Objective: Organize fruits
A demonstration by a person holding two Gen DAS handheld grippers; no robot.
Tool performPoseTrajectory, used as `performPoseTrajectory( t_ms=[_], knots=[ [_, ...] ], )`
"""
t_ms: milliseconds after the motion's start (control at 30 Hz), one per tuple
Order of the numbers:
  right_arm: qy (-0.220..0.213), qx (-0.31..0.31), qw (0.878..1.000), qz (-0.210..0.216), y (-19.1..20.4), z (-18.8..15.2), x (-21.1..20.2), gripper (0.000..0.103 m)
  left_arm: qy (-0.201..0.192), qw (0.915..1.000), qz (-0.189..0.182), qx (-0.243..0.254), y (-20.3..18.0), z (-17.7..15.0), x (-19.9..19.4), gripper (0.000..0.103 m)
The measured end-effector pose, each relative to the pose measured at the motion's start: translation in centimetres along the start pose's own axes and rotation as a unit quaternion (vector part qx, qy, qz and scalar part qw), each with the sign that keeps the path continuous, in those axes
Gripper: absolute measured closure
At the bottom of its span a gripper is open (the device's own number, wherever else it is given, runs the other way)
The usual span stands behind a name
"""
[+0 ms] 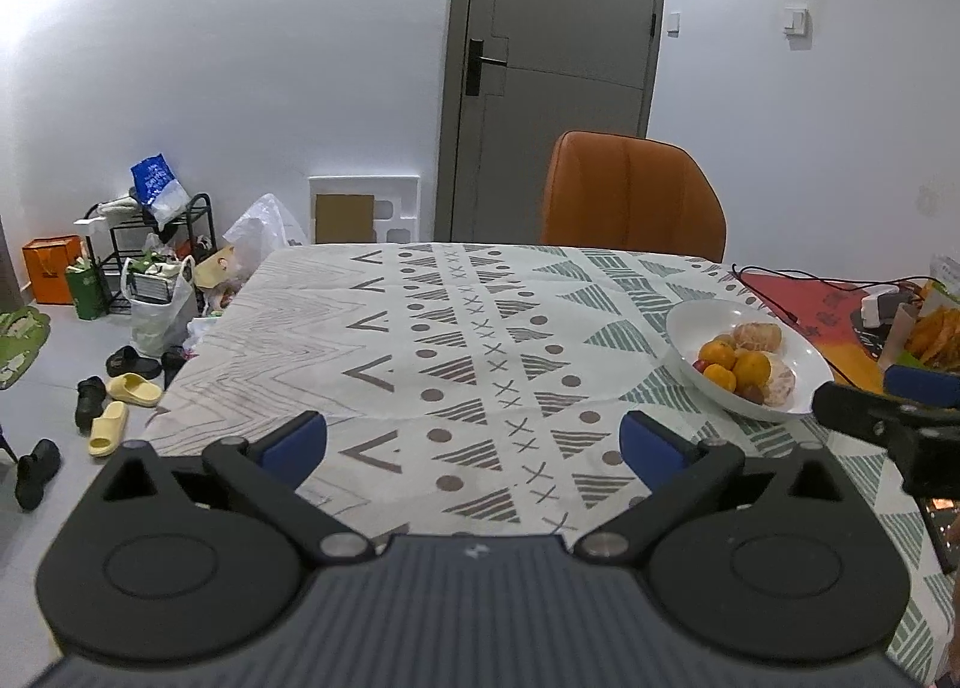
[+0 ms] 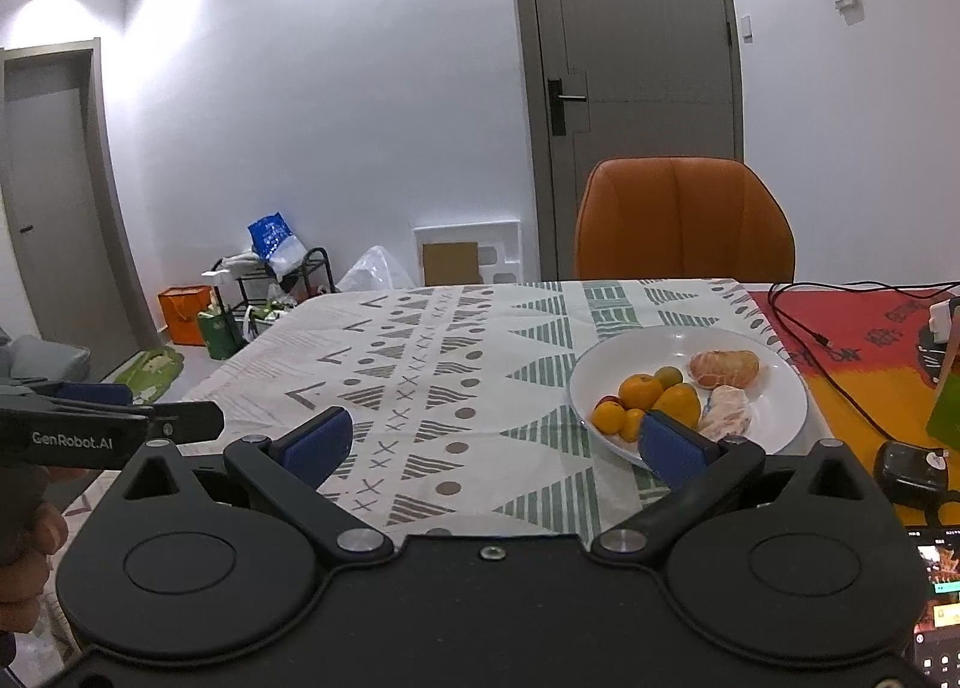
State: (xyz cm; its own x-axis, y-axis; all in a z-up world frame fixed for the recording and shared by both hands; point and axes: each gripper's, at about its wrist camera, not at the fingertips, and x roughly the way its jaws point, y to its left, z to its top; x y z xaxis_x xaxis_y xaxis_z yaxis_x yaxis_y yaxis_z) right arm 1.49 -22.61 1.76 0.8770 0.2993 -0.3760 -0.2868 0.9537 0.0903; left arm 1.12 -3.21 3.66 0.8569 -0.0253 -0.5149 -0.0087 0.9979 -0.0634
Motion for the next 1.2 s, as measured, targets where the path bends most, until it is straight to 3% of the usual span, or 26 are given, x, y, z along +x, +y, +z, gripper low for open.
performPoseTrajectory(
  t_ms=[633,1200],
  knots=[
    [-0.010,0.038,0.999,-0.015,-0.2,-2.6,-3.4,0.000,0.004,0.9999,0.015,0.002,0.9,-2.5,-3.3,0.000],
    [0.016,0.029,0.999,-0.001,0.0,-3.4,-2.0,0.000,0.023,0.9995,0.017,0.012,0.6,-2.6,-1.9,0.000]
  ],
)
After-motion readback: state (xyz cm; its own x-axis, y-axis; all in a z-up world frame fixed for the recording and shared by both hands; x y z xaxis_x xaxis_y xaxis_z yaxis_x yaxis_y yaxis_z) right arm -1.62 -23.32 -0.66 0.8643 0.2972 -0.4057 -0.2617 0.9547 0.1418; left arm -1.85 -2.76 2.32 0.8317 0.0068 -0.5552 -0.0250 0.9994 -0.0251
